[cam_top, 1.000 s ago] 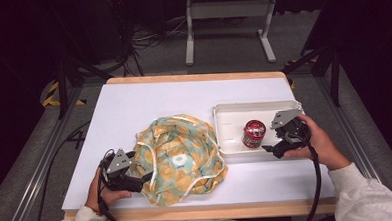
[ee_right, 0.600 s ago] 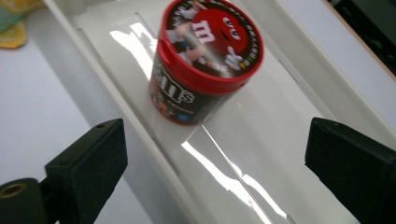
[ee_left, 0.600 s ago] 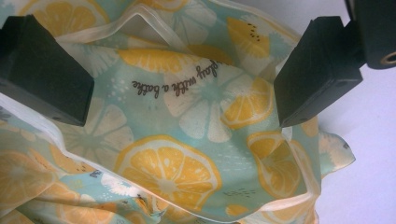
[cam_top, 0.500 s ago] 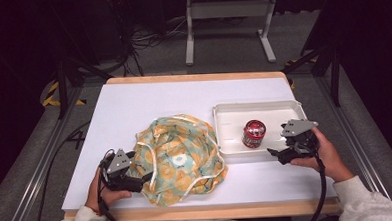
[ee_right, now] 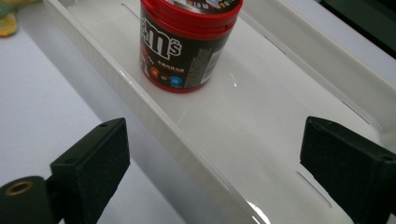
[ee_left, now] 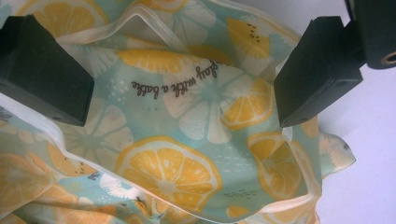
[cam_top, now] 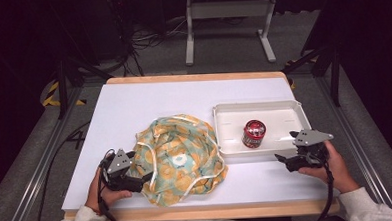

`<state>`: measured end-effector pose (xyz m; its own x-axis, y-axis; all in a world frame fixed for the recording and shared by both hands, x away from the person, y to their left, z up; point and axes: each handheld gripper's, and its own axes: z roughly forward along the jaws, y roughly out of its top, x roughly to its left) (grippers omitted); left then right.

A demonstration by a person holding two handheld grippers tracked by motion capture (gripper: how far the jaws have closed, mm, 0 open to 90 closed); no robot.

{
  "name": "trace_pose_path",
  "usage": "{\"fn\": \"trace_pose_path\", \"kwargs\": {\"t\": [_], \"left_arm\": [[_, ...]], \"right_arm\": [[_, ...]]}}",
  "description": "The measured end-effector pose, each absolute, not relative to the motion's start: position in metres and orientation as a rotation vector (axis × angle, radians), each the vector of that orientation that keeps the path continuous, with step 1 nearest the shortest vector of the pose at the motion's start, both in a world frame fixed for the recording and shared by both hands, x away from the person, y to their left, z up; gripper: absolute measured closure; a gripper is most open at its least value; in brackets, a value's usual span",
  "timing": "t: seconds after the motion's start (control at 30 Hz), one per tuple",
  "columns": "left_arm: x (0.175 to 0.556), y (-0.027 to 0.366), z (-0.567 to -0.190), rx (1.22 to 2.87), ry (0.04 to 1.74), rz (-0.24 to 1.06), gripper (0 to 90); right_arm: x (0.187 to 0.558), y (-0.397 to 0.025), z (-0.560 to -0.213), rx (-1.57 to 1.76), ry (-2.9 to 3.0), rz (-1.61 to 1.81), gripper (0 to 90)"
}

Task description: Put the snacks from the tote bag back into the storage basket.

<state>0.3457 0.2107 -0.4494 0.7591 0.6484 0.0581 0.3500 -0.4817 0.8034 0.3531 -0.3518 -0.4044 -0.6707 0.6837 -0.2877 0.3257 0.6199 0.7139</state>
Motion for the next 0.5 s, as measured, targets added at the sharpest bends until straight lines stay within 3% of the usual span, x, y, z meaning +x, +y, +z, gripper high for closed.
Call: {"fn": "trace_pose_path", "kwargs": {"t": [0.5], "left_arm": [[0.345,0.211,-0.449,2.115,0.750,0.460,5.6]], "right_arm": [[0.333,-0.379,-0.417,0.839,2.206,0.954,8.1]]}}
